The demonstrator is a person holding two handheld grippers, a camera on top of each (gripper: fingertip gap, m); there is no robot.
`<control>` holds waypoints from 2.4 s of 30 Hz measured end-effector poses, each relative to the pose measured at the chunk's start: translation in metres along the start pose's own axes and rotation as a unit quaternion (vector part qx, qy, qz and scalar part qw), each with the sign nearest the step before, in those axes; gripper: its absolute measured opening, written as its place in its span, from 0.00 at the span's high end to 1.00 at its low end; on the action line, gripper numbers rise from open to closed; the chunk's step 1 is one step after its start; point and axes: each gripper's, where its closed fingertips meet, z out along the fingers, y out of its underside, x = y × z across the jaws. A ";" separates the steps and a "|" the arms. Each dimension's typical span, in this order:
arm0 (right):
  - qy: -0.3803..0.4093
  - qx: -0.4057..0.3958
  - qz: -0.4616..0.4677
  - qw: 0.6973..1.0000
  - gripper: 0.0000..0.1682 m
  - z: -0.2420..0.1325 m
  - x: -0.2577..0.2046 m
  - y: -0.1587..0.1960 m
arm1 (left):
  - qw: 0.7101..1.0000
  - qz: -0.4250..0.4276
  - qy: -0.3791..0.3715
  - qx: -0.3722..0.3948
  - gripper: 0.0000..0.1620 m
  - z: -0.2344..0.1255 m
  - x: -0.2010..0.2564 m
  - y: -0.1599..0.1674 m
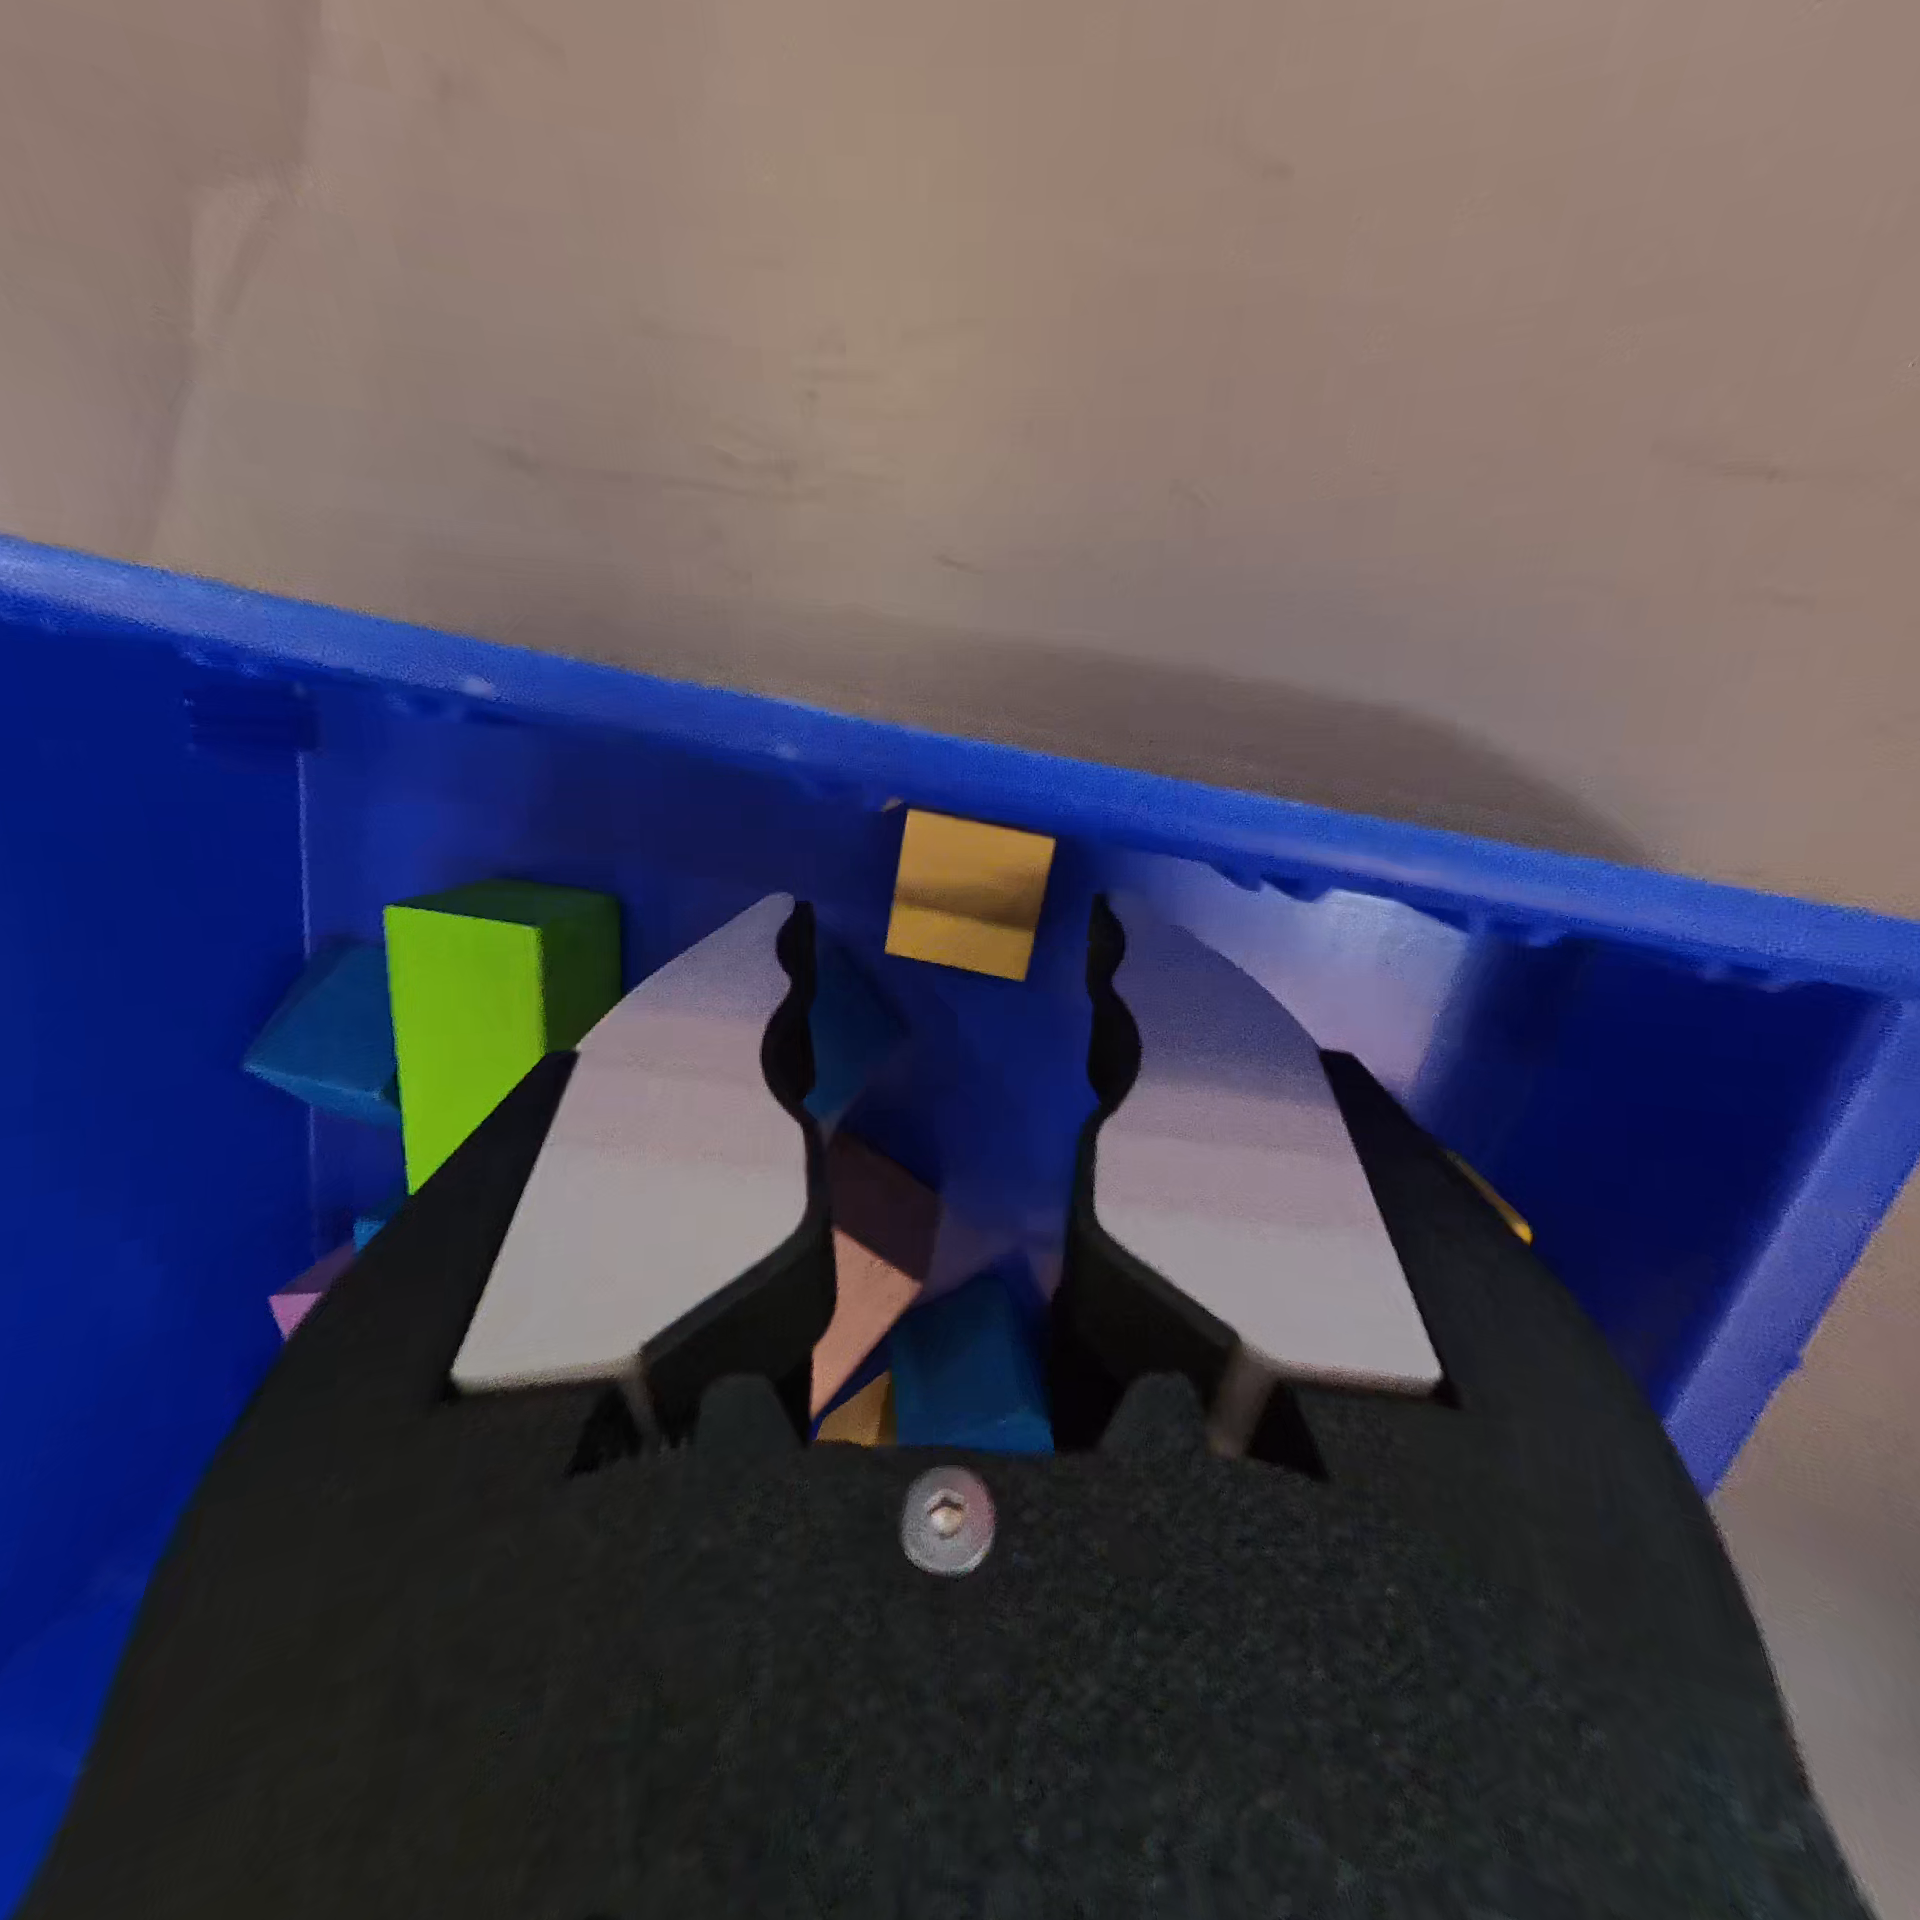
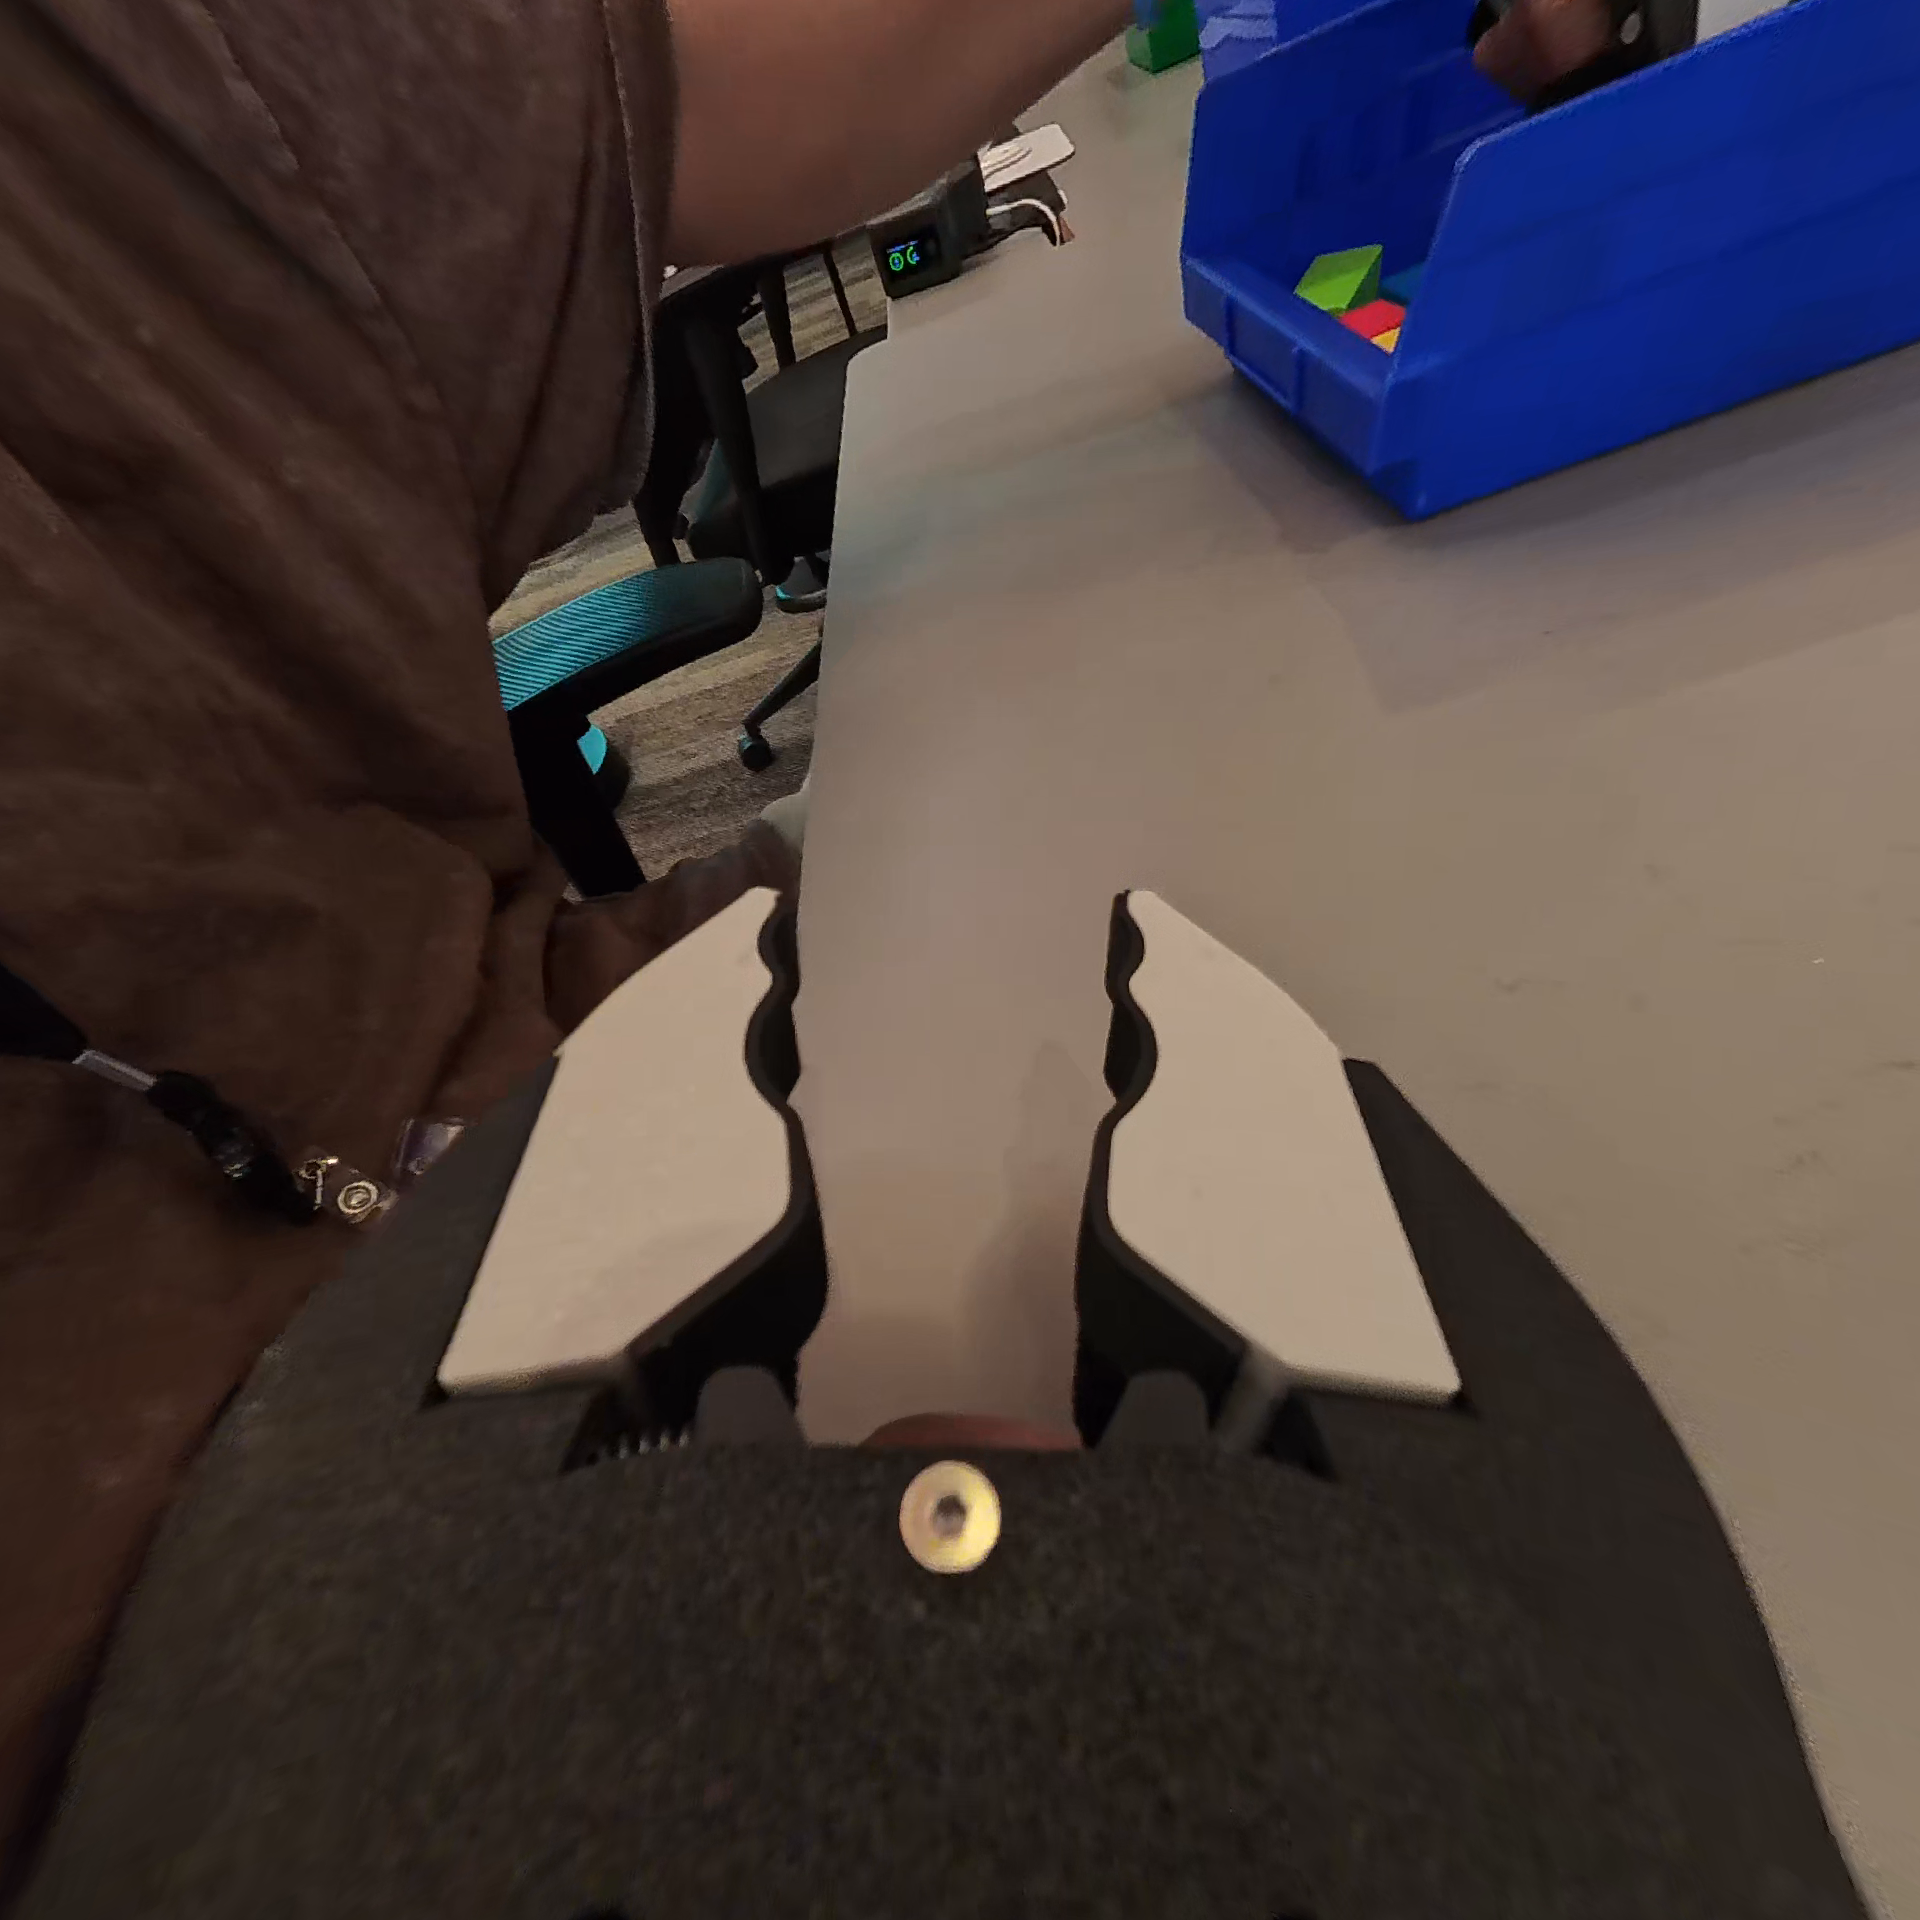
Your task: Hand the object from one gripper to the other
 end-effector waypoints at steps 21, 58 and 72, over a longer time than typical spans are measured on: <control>0.184 0.056 -0.102 0.976 0.67 -0.033 0.081 -0.051 | 0.813 -0.395 0.173 0.392 0.83 -0.145 0.043 -0.063; 0.503 -0.178 0.134 0.835 0.82 -0.316 0.277 -0.028 | 0.858 -0.332 0.104 0.379 0.66 -0.048 0.259 -0.070; 0.419 -0.393 0.279 0.770 0.82 -0.282 0.362 0.047 | 0.887 -0.308 0.090 0.332 0.66 -0.036 0.262 -0.063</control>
